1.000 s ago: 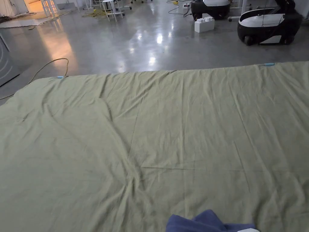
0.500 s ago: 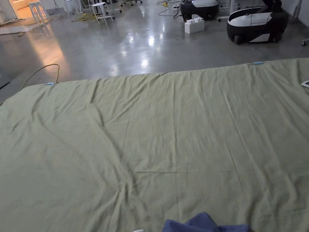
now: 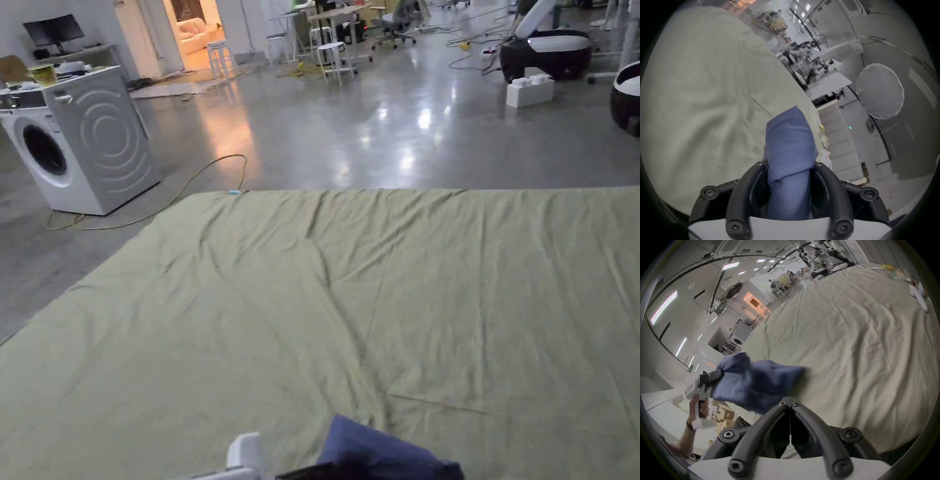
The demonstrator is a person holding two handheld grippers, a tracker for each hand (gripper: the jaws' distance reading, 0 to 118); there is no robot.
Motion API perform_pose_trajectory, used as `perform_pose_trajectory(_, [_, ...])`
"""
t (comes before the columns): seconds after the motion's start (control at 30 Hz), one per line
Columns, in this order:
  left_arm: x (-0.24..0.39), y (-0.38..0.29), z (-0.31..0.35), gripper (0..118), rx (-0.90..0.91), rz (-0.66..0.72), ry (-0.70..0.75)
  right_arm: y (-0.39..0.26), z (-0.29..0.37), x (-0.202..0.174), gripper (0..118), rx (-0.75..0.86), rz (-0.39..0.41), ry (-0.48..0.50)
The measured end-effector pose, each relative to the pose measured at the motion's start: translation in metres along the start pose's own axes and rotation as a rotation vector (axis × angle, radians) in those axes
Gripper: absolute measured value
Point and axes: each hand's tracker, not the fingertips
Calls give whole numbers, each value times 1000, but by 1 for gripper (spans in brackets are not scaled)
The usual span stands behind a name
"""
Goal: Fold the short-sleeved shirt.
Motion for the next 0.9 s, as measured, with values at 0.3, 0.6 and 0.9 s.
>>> perform_pose_trajectory(0.3, [-111, 136, 85, 38, -11, -25, 589, -51, 25, 35, 0, -145, -30, -188])
perform_pose_trajectory(0.6, [-107, 115, 59, 80, 243, -136, 851, -40, 27, 13, 0, -90, 88, -198])
perform_pose_trajectory(0.9, [107, 46, 106, 79, 506, -743, 559, 27, 54, -21, 0, 212, 261, -230])
